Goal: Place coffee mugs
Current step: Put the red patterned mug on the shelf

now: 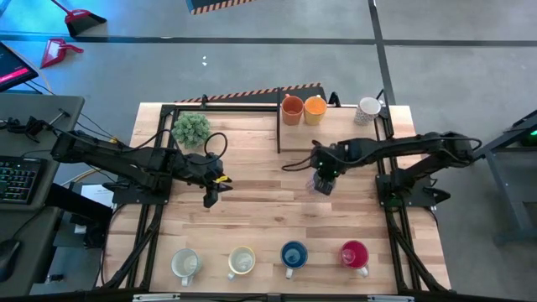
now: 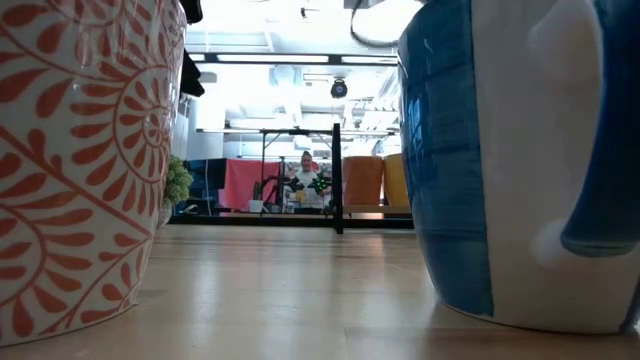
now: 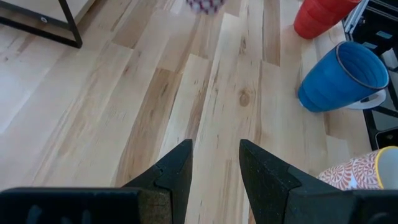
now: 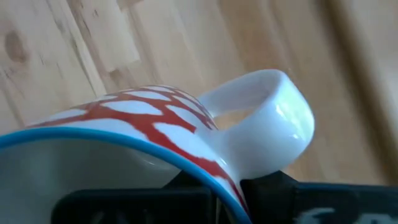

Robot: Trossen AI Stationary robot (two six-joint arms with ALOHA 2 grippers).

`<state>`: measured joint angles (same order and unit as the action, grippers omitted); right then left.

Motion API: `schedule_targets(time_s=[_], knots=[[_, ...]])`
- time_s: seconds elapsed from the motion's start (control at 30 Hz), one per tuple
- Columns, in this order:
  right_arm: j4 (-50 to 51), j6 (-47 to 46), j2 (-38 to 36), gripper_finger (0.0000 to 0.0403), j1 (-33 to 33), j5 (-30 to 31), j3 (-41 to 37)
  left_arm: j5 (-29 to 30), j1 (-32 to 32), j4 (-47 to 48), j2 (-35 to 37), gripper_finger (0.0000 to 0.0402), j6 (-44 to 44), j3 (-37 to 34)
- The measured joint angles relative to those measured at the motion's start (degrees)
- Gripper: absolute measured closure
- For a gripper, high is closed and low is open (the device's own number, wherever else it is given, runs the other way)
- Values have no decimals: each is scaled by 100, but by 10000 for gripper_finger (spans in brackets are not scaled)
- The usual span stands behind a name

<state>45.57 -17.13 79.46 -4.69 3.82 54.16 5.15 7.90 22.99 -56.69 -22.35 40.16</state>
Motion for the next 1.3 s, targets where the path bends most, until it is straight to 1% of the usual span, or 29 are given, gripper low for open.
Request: schedule_targets(time_s=[0.1, 0.2, 0.3, 0.47, 0.73, 0.87, 1.0, 1.17, 1.3], knots=[[844, 125, -173, 401, -39, 432, 516, 0, 0, -7, 0, 282, 2, 0], [1657, 218, -240, 402, -269, 763, 1009, 0, 0, -12, 0, 282, 2, 0], [2047, 219, -233, 402, -600, 998, 1416, 2, 0, -13, 0, 282, 1, 0], [1973, 218, -232, 402, -1449, 977, 1737, 0, 0, -15, 0, 282, 0, 0], [1931, 992, -214, 402, -2710, 955, 1710, 0, 0, -17, 0, 282, 0, 0], [1828, 1407, -71, 402, -3168, 893, 1710, 0, 0, -16, 0, 282, 0, 0], [1670, 1771, 259, 402, -3520, 821, 1705, 0, 0, -15, 0, 282, 0, 0], [1084, 2105, 670, 402, -3947, 754, 1702, -1, 0, -16, 0, 282, -4, 0], [815, 2366, 974, 403, -4311, 666, 1702, -2, 0, -17, 0, 282, -9, 0]])
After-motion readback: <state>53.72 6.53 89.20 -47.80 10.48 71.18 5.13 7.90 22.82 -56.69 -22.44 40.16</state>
